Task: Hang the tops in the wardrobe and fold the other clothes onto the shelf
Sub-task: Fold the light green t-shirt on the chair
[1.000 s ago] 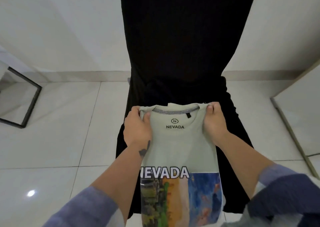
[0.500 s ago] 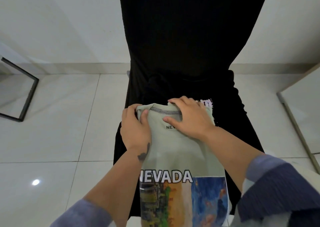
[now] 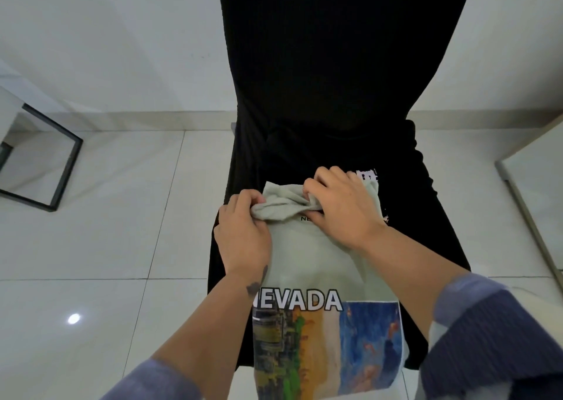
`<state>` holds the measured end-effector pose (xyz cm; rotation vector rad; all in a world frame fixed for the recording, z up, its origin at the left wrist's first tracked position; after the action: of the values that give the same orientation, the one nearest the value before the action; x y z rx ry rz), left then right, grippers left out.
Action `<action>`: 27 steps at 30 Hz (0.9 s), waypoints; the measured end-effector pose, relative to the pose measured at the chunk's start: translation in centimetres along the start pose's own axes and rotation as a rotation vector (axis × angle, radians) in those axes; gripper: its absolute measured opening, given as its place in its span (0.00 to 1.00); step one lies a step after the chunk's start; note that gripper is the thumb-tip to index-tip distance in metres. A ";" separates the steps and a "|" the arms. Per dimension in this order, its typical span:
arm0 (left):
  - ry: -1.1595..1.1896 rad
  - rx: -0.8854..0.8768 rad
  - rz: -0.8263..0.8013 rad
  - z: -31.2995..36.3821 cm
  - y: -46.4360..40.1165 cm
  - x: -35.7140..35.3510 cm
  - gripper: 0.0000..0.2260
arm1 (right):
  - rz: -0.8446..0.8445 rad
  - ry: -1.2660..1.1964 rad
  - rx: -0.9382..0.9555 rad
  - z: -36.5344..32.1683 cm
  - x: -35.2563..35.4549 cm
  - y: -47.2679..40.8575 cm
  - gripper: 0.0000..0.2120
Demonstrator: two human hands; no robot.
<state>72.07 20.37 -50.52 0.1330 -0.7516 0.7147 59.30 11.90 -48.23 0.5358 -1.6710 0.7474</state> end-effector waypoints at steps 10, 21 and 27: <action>-0.050 0.139 -0.136 -1.7 -0.4 -1.3 0.11 | -0.215 0.069 -0.250 2.9 -2.5 0.1 0.29; -0.218 0.129 -0.196 -1.3 1.2 -1.8 0.25 | -0.161 0.103 -0.070 -0.2 0.4 0.2 0.18; -0.148 0.203 -0.161 -0.2 3.4 -1.9 0.25 | -0.164 -0.165 -0.201 0.2 3.1 1.6 0.17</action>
<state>69.04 22.02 -52.37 0.4302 -0.7983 0.6308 57.37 12.95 -45.55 0.5964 -1.8055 0.4197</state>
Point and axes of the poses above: each hand's wrist, its own y-axis away from the middle knuckle, its own x-axis out of the back of the hand, z = x × y, the point moved 10 cm from there along -y, towards the middle knuckle, and after that the axes turned 3 degrees about z, right-handed, at the moved point
